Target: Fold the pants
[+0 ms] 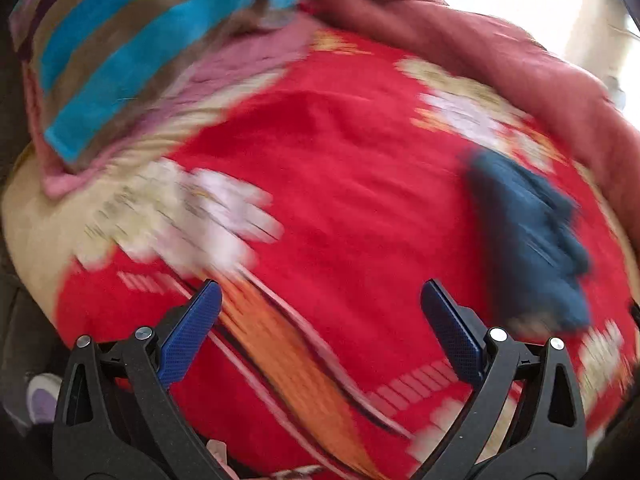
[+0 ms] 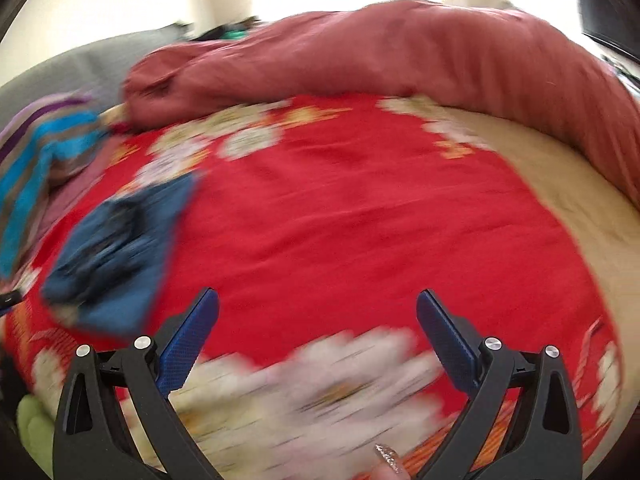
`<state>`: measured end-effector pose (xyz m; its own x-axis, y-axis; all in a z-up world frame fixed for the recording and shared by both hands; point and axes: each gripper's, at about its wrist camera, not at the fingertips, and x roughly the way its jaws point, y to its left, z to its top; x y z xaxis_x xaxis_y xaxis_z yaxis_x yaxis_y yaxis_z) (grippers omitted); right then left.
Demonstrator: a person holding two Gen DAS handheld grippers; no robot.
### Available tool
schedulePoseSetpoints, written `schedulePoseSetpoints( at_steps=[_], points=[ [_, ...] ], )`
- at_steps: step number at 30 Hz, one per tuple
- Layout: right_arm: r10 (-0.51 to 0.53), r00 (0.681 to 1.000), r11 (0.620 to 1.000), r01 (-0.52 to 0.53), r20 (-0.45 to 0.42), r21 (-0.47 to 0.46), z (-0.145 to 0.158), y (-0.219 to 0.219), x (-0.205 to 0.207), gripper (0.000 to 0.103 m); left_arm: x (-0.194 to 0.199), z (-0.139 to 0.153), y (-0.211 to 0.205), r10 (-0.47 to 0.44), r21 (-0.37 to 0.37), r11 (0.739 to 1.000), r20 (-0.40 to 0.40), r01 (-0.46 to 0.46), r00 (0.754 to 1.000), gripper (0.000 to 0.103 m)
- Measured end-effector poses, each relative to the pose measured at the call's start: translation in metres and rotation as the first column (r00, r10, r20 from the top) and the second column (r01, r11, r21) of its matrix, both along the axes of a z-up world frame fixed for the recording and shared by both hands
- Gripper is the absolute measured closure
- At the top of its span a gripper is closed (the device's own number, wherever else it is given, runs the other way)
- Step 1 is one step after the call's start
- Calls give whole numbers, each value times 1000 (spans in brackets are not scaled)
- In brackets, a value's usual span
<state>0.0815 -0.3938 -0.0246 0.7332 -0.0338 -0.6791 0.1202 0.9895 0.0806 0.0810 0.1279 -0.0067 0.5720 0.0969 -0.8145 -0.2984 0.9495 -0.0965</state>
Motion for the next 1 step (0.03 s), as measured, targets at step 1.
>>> schedulePoseSetpoints(
  at_steps=[1],
  points=[
    [-73,997,997,73,-13,-24,-2,-31,14,5,11,-2,17,36,11,999,-4,-36,999,10]
  ],
)
